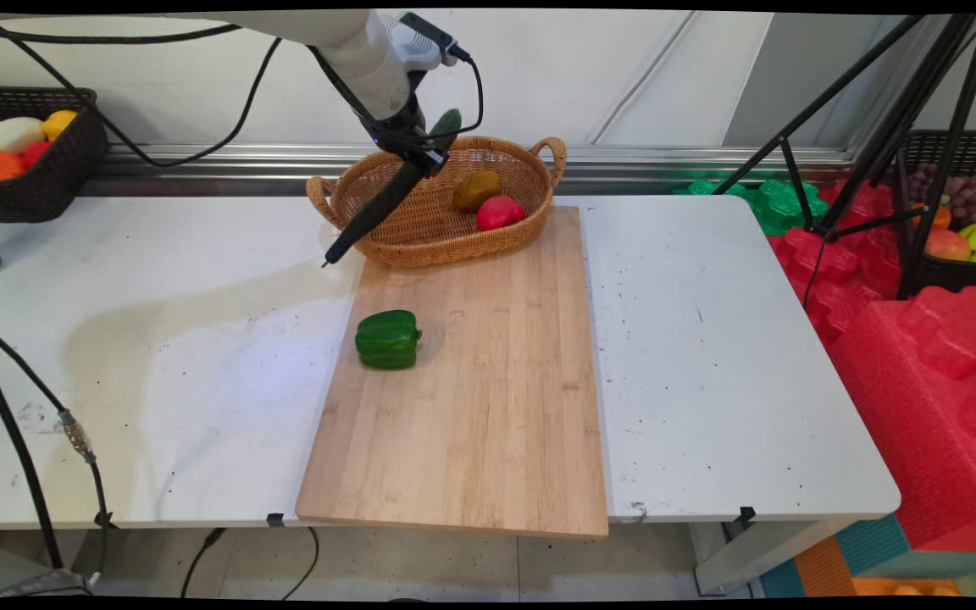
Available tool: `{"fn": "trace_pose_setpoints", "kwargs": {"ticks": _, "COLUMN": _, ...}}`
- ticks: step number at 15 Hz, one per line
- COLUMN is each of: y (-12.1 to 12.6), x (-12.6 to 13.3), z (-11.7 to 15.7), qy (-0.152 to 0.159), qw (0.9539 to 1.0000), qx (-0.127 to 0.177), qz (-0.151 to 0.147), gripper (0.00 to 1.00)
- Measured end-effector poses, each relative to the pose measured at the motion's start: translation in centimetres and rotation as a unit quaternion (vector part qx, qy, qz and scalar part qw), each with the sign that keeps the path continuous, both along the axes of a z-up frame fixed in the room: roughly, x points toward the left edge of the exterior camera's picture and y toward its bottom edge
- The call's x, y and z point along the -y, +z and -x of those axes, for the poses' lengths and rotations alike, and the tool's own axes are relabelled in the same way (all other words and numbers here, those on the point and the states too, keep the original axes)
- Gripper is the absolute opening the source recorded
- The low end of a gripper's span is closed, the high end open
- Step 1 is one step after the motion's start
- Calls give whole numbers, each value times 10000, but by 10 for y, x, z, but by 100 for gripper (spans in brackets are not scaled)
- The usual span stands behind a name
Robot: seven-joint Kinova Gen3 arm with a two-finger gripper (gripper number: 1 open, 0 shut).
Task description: Place the picked object in the vegetable basket
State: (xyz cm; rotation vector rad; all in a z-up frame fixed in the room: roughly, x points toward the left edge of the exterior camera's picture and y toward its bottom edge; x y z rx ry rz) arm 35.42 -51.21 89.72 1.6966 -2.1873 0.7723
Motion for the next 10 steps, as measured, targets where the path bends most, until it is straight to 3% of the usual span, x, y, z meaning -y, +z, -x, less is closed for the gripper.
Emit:
{"fn": "trace_pose_setpoints", "kwargs": {"ticks": 4, "y": -9, "x": 8, "z": -1, "qy": 107, "qw": 9999, "qx": -14, "qz": -121, "gripper": 0}}
{"fn": "trace_pose_setpoints", "kwargs": {"ticks": 5, "y": -11, "x": 10, "z": -1, "qy": 123, "qw": 9998, "qx": -18, "qz": -142, "gripper": 100}}
{"fn": "trace_pose_setpoints", "kwargs": {"ticks": 10, "y": -14, "x": 17, "z": 0, "qy": 118, "qw": 9998, "qx": 6, "qz": -172, "gripper": 100}}
